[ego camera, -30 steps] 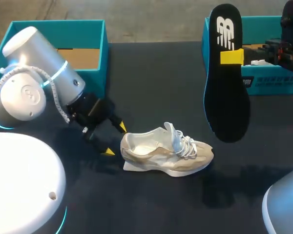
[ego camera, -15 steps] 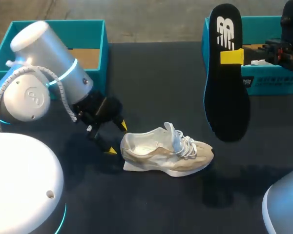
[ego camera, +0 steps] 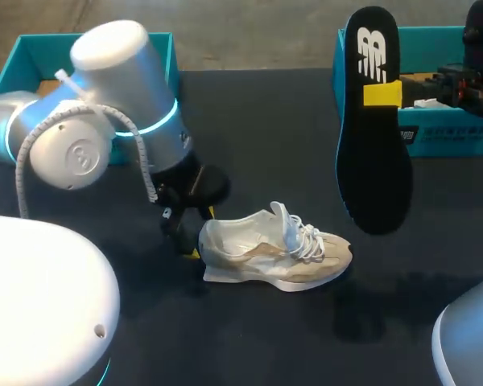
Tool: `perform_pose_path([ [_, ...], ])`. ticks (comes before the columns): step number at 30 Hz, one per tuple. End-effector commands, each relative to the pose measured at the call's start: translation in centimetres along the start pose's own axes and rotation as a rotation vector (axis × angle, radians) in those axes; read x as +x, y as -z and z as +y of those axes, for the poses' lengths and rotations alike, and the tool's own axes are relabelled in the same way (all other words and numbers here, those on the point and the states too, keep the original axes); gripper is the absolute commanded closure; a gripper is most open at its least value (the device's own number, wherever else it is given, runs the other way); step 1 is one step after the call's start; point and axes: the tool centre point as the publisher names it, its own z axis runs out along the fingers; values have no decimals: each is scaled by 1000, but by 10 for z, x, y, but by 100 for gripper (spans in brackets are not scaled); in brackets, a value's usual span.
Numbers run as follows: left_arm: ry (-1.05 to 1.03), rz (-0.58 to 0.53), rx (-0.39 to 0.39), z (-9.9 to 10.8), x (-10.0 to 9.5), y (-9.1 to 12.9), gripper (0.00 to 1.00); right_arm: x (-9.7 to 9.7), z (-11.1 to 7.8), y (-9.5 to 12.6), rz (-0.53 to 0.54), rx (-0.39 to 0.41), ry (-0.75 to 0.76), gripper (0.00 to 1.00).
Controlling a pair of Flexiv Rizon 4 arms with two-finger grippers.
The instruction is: Take the shoe out of the shoebox, open the shoe tongue, remove and reinsert the insole, then place the shoe into the shoebox
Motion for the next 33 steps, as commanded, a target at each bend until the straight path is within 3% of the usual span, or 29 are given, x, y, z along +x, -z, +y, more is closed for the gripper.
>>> perform_pose_path([
  [1, 5, -2, -85, 0, -2, 2, 0, -2, 1, -2, 0, 3, -2, 100],
  [8, 4, 8, -145, -3, -1, -2, 0, -2, 1, -2, 0, 3, -2, 100],
  [17, -11, -32, -135, -12, 0, 18, 0, -2, 1, -2, 0, 3, -2, 100],
  [25, -55, -80, -125, -39, -26, 30, 0, -2, 1, -2, 0, 3, -2, 100],
  [33, -52, -61, -114, -62, -48, 14, 0, -2, 1, -2, 0, 3, -2, 100],
])
